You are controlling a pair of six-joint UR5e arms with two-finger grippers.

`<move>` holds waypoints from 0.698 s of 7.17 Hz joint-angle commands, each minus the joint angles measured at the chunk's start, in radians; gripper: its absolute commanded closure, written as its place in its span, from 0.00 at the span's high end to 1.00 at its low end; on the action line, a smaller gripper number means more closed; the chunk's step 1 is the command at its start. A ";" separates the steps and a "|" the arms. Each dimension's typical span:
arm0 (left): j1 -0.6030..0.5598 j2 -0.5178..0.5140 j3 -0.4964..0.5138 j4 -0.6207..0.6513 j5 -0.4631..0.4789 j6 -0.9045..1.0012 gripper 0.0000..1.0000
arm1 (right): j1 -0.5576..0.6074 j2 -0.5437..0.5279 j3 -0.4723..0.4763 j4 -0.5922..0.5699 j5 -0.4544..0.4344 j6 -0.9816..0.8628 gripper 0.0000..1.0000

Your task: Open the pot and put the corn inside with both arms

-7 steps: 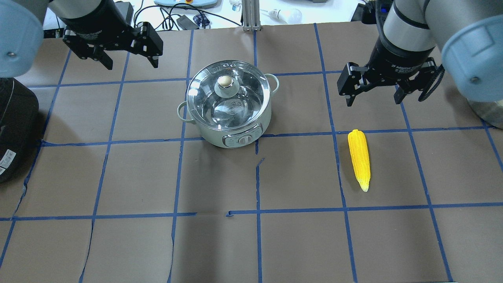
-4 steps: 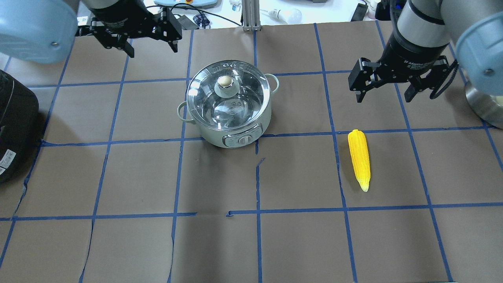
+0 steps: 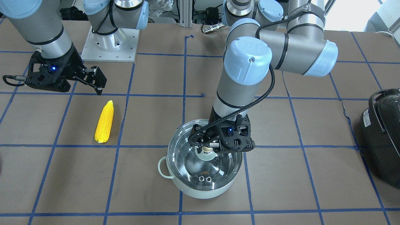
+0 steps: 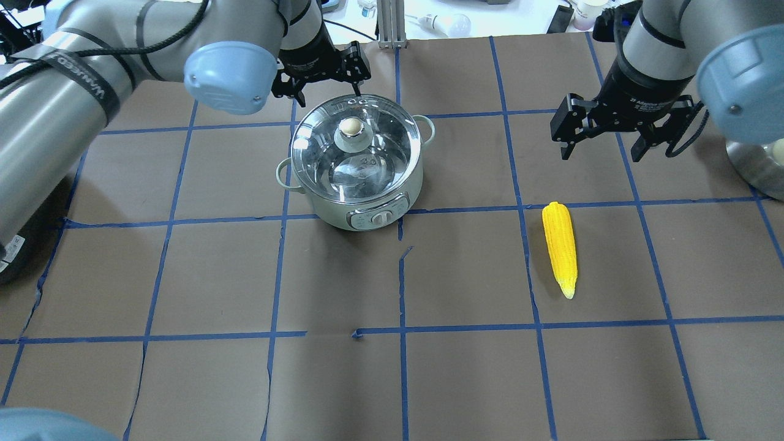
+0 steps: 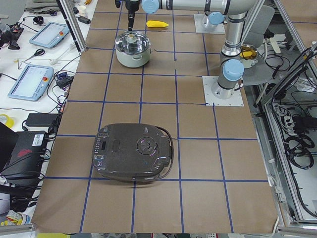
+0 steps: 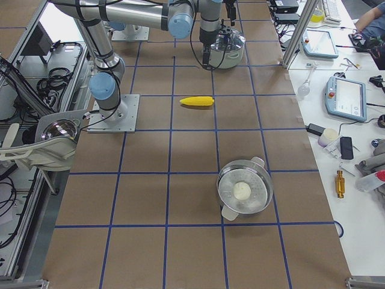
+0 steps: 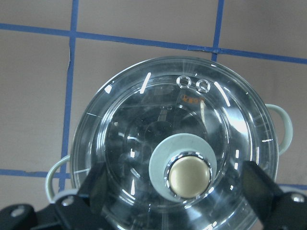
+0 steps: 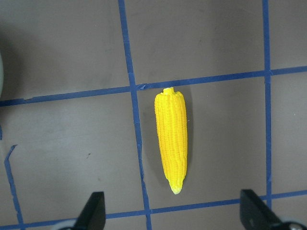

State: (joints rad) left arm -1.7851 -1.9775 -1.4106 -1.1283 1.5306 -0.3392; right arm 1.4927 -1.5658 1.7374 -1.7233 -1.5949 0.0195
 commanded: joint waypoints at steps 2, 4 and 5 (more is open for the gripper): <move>-0.016 -0.047 -0.021 0.009 -0.001 -0.003 1.00 | -0.012 0.032 0.283 -0.386 -0.005 -0.053 1.00; -0.023 -0.046 -0.042 0.022 0.000 -0.003 0.98 | -0.048 0.105 0.417 -0.637 -0.010 -0.114 1.00; -0.023 -0.041 -0.041 0.022 0.000 0.002 0.94 | -0.064 0.127 0.421 -0.636 -0.008 -0.148 1.00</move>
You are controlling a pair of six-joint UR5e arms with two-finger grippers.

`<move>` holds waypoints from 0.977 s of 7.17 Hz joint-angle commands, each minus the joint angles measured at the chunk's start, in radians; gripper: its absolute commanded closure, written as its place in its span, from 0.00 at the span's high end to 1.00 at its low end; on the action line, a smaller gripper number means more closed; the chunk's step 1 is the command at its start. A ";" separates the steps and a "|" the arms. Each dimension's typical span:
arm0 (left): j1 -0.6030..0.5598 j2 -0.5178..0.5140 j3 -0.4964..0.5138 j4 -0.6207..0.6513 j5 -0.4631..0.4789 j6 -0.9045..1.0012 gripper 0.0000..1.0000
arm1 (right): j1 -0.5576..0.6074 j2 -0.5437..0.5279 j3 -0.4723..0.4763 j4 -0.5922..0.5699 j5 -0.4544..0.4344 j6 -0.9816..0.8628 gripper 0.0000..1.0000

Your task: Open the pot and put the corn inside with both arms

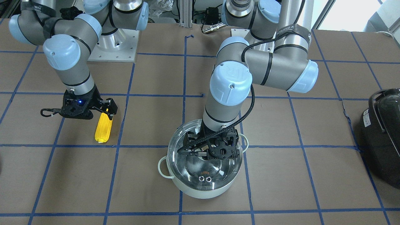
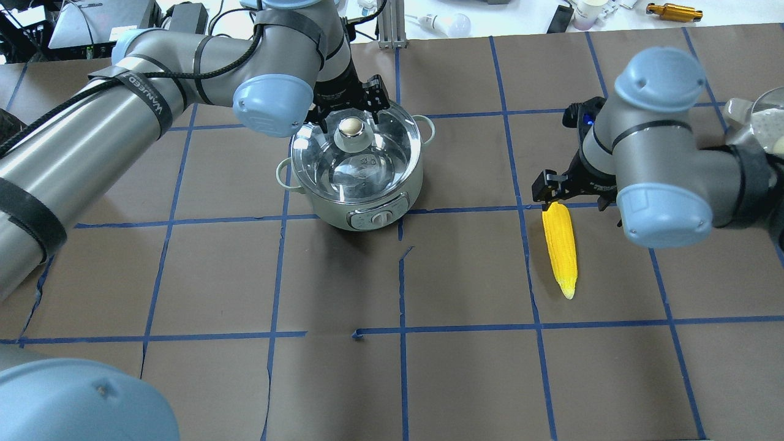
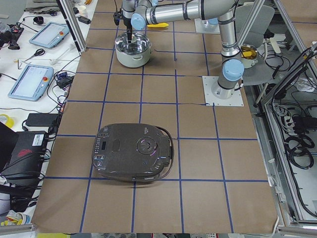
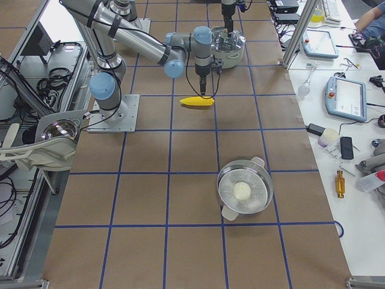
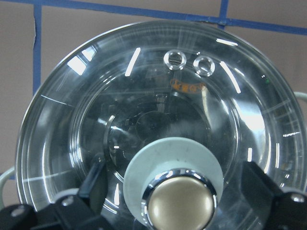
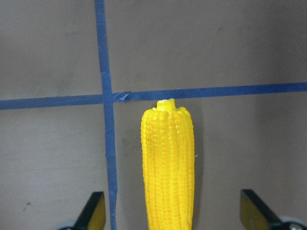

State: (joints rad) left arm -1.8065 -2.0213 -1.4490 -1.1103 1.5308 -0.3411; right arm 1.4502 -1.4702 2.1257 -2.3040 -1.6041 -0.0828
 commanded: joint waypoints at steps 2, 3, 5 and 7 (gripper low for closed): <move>-0.002 0.010 -0.002 0.004 0.000 0.004 0.92 | -0.025 0.066 0.036 -0.061 0.015 -0.040 1.00; -0.002 0.013 -0.004 -0.005 0.000 0.016 0.88 | -0.025 0.094 0.037 -0.063 0.020 -0.038 1.00; -0.002 0.024 -0.004 -0.011 0.002 0.019 0.65 | -0.025 0.111 0.039 -0.061 0.021 -0.040 1.00; -0.002 0.019 -0.004 -0.011 0.002 0.020 0.22 | -0.025 0.132 0.037 -0.069 0.021 -0.038 0.85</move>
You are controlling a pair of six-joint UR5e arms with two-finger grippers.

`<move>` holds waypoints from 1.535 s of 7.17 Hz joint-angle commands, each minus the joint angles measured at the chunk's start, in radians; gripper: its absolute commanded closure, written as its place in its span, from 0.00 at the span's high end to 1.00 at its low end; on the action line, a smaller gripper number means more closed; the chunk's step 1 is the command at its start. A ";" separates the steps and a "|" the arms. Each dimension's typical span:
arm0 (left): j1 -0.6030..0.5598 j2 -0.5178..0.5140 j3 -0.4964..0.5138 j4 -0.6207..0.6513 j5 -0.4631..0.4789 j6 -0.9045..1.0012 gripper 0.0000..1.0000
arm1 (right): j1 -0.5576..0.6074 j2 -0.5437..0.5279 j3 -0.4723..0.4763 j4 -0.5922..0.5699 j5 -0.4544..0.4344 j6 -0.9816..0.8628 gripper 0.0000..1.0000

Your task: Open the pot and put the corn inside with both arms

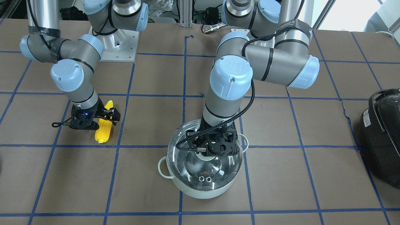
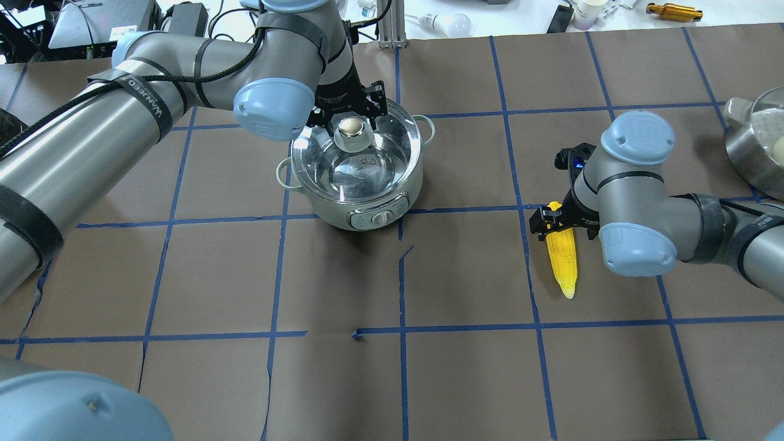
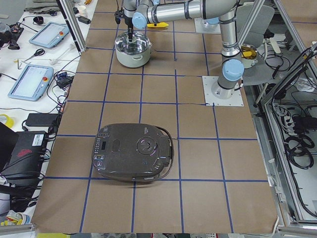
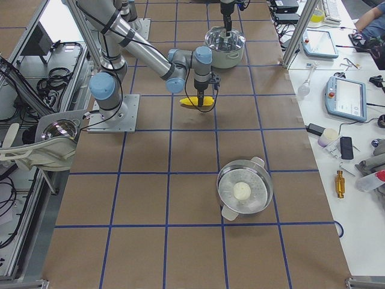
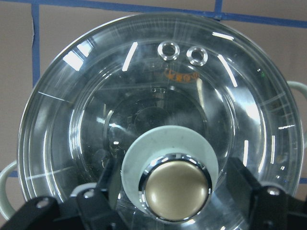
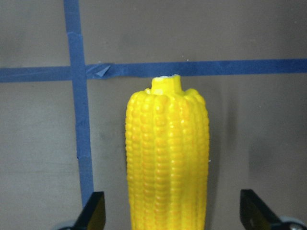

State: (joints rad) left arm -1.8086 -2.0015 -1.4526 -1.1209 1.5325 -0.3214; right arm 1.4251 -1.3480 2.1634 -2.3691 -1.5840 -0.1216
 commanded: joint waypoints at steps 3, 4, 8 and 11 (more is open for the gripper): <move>0.005 0.032 0.033 -0.055 0.000 0.001 0.07 | 0.000 0.010 -0.011 -0.016 -0.002 0.032 0.10; 0.008 0.055 0.082 -0.136 0.001 0.002 0.05 | 0.000 0.010 -0.036 -0.013 -0.016 0.042 0.00; 0.265 0.116 0.098 -0.260 0.029 0.221 0.01 | 0.168 -0.017 -0.412 0.314 -0.019 0.306 0.00; 0.486 0.089 -0.009 -0.214 0.028 0.457 0.00 | 0.384 0.160 -0.889 0.626 -0.030 0.511 0.00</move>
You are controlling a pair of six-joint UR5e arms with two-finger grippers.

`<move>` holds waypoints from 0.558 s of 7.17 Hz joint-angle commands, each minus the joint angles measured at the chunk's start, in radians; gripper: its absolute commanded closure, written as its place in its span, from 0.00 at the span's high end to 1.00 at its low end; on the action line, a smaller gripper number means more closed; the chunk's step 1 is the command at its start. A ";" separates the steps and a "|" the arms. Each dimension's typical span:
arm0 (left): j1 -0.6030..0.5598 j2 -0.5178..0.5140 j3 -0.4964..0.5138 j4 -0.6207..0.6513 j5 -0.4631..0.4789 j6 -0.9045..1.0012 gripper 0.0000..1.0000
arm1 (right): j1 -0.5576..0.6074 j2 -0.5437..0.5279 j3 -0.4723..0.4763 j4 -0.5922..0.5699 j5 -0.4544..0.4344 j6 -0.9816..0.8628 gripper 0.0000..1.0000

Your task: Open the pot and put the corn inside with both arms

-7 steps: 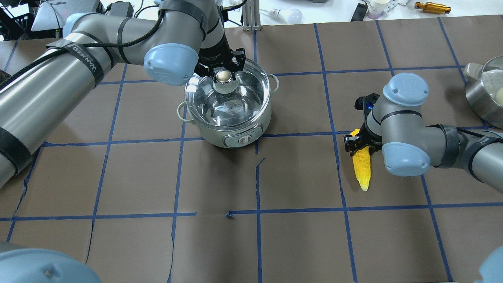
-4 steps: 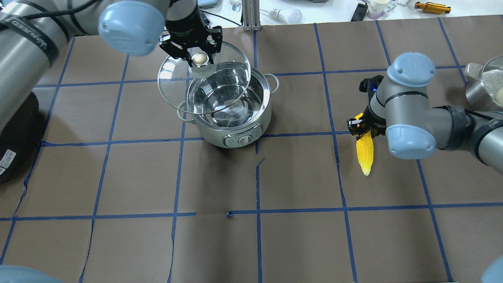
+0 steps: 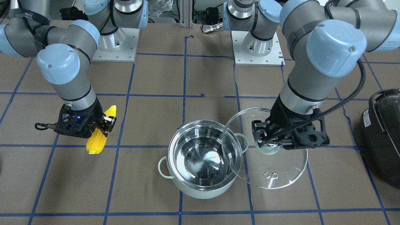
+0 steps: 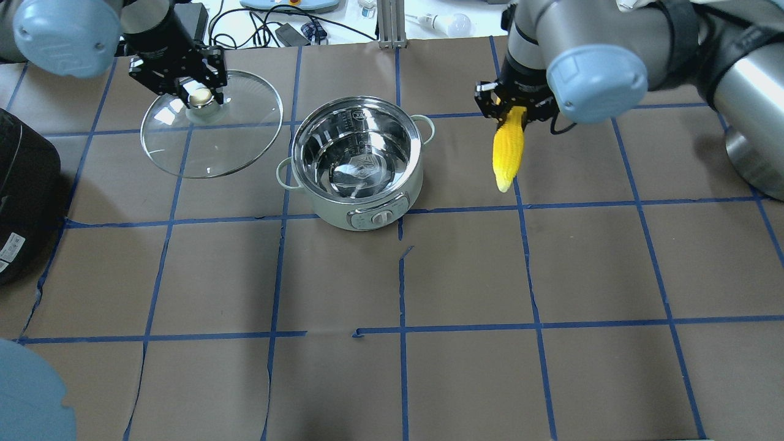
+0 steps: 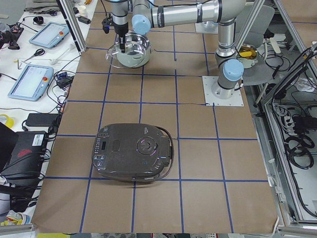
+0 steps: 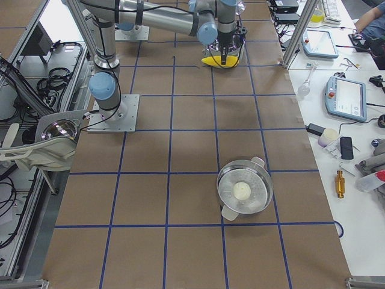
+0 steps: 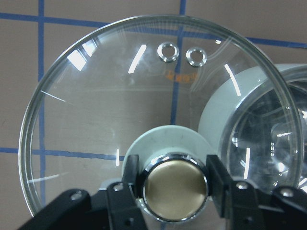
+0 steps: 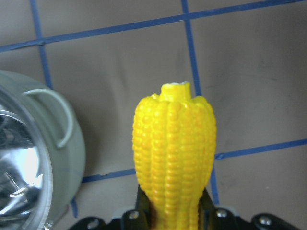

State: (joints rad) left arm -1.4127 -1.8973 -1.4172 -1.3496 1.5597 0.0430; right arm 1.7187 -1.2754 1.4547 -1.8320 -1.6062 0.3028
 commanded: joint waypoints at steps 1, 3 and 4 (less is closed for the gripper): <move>0.133 -0.016 -0.107 0.091 0.000 0.124 0.00 | 0.149 0.164 -0.260 0.086 -0.008 0.151 0.00; 0.178 -0.029 -0.271 0.310 0.002 0.205 0.00 | 0.238 0.281 -0.339 0.018 -0.006 0.165 0.00; 0.198 -0.028 -0.329 0.376 0.000 0.239 0.00 | 0.248 0.306 -0.342 -0.013 -0.006 0.164 0.01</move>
State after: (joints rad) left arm -1.2408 -1.9227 -1.6623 -1.0766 1.5607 0.2380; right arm 1.9349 -1.0196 1.1370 -1.8017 -1.6123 0.4609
